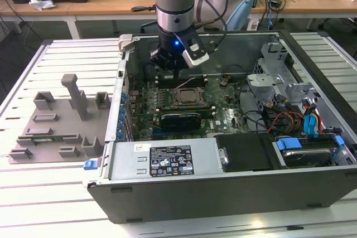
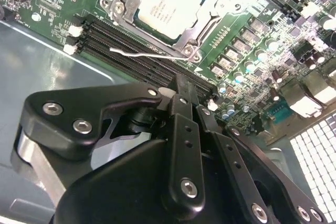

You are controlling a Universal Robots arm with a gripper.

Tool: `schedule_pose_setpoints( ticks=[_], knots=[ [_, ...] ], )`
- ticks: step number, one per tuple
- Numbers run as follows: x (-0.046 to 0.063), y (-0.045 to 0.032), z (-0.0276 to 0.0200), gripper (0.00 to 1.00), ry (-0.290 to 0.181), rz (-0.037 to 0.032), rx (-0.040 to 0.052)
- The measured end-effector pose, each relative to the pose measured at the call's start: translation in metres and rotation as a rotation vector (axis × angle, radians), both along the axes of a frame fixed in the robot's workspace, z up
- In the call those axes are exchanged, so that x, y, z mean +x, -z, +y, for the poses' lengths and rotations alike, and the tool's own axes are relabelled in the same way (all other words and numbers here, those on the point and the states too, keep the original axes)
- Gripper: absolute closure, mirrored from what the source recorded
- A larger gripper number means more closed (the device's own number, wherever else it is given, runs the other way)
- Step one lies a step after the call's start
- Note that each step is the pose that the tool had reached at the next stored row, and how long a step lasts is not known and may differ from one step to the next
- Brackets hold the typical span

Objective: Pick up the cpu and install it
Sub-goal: 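Install the first cpu locking lever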

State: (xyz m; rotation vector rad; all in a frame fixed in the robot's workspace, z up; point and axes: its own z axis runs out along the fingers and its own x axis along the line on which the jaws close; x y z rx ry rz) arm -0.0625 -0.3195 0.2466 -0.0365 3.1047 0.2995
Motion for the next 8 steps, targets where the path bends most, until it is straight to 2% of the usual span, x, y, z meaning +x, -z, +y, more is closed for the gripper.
schedule_pose_setpoints(
  ticks=[4,5,6,8],
  knots=[
    [0.0016,0.003,0.0,0.89,0.002,-0.0007,-0.0069],
    [0.0029,0.0044,0.0,0.89,0.003,-0.0009,-0.0112],
    [0.0042,0.006,0.0,0.89,0.006,-0.0026,-0.015],
    [0.0048,0.0079,0.0,0.89,0.012,-0.0104,-0.0173]
  ],
)
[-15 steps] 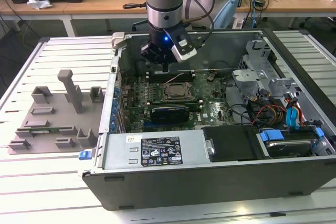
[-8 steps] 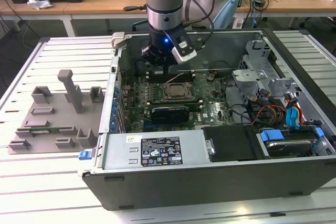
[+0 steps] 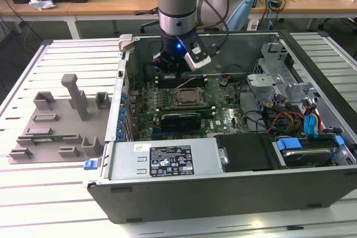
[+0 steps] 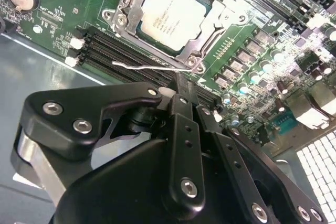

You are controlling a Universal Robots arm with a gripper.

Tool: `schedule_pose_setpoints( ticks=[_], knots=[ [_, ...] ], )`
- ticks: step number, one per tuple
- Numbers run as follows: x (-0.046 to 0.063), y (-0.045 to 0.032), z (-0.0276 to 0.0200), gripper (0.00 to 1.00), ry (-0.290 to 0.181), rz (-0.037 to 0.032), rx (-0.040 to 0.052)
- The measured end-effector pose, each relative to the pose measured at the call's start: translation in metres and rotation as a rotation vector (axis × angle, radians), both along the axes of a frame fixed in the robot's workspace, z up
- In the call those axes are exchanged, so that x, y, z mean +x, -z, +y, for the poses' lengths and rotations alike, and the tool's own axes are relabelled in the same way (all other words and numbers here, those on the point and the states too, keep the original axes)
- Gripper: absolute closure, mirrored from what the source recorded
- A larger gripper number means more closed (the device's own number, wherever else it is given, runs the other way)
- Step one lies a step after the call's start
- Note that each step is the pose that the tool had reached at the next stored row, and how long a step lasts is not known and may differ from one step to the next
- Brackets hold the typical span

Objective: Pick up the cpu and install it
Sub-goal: 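Install the first cpu locking lever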

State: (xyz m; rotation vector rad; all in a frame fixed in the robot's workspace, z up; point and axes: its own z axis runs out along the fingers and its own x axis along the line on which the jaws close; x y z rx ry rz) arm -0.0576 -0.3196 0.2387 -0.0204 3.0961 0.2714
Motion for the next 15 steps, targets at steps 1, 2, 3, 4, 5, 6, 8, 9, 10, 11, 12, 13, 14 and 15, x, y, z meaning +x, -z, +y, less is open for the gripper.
schedule_pose_setpoints(
  ticks=[1,2,3,4,5,6,8,9,10,11,12,13,14,15],
  knots=[
    [0.0,0.0005,0.0,0.89,0.002,-0.0013,-0.0006],
    [0.002,0.0011,0.0001,0.89,0.004,-0.0023,-0.0014],
    [0.004,0.0018,0.0001,0.89,0.007,-0.0029,-0.0018],
    [0.007,0.0026,0.0002,0.89,0.01,-0.0033,-0.0018],
    [0.011,0.0036,0.0002,0.89,0.014,-0.0037,-0.0023],
    [0.013,0.0043,0.0003,0.89,0.017,-0.0043,-0.0026],
    [0.014,0.0053,0.0003,0.89,0.022,-0.0071,-0.0034],
    [0.014,0.0059,0.0003,0.89,0.031,-0.0109,-0.0046],
    [0.014,0.0065,0.0004,0.89,0.042,-0.0176,-0.0066],
    [0.014,0.0068,0.0004,0.89,0.051,-0.0248,-0.0074],
    [0.014,0.0072,0.0004,0.89,0.067,-0.0294,-0.0074],
    [0.014,0.0075,0.0005,0.89,0.085,-0.0326,-0.006],
    [0.014,0.0076,0.0006,0.89,0.093,-0.0359,-0.002],
    [0.014,0.0082,0.0012,0.89,0.107,-0.0399,0.0079]
  ],
)
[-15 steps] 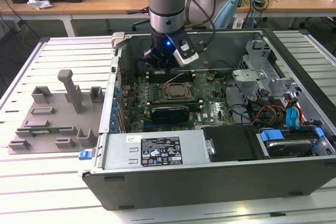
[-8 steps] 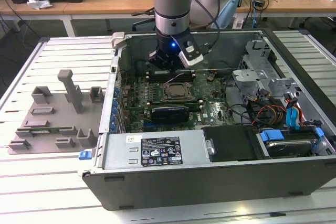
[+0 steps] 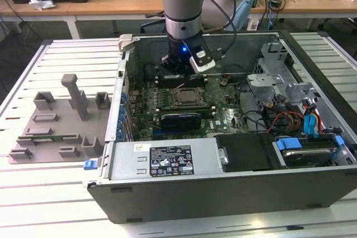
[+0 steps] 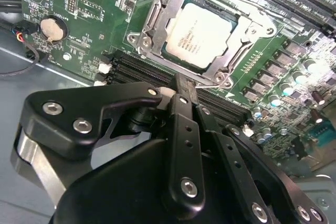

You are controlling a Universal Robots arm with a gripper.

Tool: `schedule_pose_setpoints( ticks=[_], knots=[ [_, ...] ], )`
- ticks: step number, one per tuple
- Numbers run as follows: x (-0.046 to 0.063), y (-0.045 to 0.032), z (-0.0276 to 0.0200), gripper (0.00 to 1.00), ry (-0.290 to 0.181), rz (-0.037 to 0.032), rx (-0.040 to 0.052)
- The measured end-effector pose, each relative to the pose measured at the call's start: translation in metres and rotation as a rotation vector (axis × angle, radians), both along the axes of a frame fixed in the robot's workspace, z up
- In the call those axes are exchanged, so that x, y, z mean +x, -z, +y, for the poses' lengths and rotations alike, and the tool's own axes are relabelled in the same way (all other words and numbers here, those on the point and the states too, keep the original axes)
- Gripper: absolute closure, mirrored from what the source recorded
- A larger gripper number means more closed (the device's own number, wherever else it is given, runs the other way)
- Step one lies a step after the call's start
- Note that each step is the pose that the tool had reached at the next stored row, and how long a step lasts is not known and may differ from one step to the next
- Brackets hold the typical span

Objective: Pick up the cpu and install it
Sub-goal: 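Install the first cpu locking lever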

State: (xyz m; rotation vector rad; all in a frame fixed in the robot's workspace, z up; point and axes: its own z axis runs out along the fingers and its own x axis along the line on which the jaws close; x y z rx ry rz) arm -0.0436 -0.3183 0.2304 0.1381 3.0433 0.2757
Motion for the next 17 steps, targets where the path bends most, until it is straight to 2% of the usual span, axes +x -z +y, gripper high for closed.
schedule_pose_setpoints(
  ticks=[6,8,11,17],
  knots=[
    [0.0,0.0001,0.0006,0.89,0.0,0.0,0.0001],
    [0.0,0.0005,0.0029,0.89,0.0,0.0,0.0001],
    [0.0,0.0015,0.0089,0.89,0.0,0.0,0.0001],
    [0.0,0.0056,0.0099,0.89,0.004,-0.0005,0.0001]
  ],
)
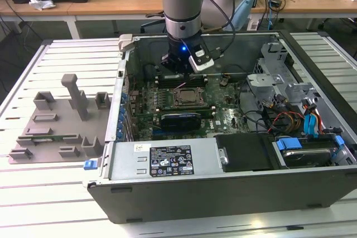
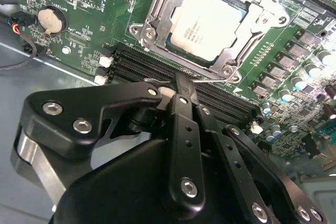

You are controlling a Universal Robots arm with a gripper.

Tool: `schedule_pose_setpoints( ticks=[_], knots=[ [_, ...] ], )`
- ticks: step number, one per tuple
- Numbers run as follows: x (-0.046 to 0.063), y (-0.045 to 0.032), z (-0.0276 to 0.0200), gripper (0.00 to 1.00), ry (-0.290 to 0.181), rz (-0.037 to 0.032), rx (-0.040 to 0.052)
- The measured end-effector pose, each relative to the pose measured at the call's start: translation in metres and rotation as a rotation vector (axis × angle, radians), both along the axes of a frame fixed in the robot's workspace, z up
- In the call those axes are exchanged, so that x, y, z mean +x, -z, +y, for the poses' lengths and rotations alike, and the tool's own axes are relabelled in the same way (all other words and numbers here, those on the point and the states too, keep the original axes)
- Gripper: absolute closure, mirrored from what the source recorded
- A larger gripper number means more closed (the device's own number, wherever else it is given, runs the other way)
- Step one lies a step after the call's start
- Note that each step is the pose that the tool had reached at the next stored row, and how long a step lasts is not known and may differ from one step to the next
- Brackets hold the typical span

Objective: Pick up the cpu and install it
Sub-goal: 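Install the first cpu locking lever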

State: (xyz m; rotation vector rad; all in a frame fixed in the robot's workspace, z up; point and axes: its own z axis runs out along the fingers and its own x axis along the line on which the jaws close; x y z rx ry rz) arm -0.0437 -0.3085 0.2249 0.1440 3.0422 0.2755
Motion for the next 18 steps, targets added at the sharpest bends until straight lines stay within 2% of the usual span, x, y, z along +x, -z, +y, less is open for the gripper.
schedule_pose_setpoints(
  ticks=[6,12,14,18],
  knots=[
    [0.0,0.0022,0.0006,0.89,0.004,-0.0006,0.0001],
    [0.0,0.003,0.0051,0.89,0.014,-0.0005,-0.0004],
    [0.0,0.0043,0.0056,0.89,0.025,-0.0005,-0.0008],
    [0.0,0.0082,0.0057,0.89,0.094,-0.0006,-0.0026]
  ],
)
